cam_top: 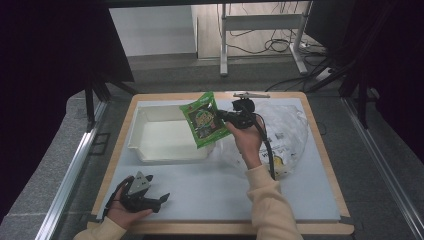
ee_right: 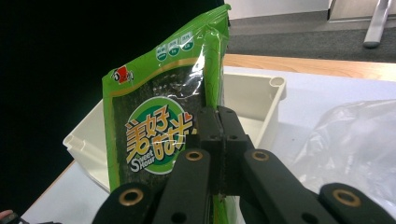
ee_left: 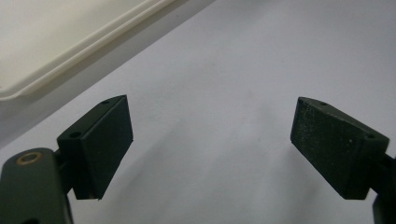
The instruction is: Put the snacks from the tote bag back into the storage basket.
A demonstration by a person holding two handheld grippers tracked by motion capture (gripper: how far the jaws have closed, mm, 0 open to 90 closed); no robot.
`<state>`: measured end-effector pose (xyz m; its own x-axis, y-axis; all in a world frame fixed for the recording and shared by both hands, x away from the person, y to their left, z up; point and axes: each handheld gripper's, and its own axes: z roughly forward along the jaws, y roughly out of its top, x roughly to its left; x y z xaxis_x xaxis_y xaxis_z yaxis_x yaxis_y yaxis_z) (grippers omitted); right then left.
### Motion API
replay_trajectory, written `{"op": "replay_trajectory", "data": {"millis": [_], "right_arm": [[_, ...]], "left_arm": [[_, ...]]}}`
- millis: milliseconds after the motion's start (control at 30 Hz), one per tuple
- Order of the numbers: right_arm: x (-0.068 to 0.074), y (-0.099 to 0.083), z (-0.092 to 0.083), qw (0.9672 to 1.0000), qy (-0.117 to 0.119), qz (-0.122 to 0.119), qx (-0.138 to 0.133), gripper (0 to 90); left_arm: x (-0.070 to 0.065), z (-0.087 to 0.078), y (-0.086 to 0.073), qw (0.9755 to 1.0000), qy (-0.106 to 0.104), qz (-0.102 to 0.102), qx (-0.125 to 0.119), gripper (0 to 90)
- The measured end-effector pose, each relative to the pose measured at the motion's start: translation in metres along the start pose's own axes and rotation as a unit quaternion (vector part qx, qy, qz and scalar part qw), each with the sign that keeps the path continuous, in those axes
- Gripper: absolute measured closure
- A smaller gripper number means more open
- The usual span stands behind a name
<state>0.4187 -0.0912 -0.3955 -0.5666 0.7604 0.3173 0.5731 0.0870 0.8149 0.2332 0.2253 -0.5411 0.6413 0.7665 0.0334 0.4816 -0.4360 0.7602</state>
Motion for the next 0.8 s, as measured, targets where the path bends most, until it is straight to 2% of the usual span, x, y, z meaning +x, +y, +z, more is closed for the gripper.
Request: {"op": "replay_trajectory", "data": {"millis": [800], "right_arm": [[0.017,0.005,0.033,0.9998,0.015,0.002,0.013,90.0]], "left_arm": [[0.000,0.000,0.000,1.0000,-0.002,0.000,0.000,12.8]]}}
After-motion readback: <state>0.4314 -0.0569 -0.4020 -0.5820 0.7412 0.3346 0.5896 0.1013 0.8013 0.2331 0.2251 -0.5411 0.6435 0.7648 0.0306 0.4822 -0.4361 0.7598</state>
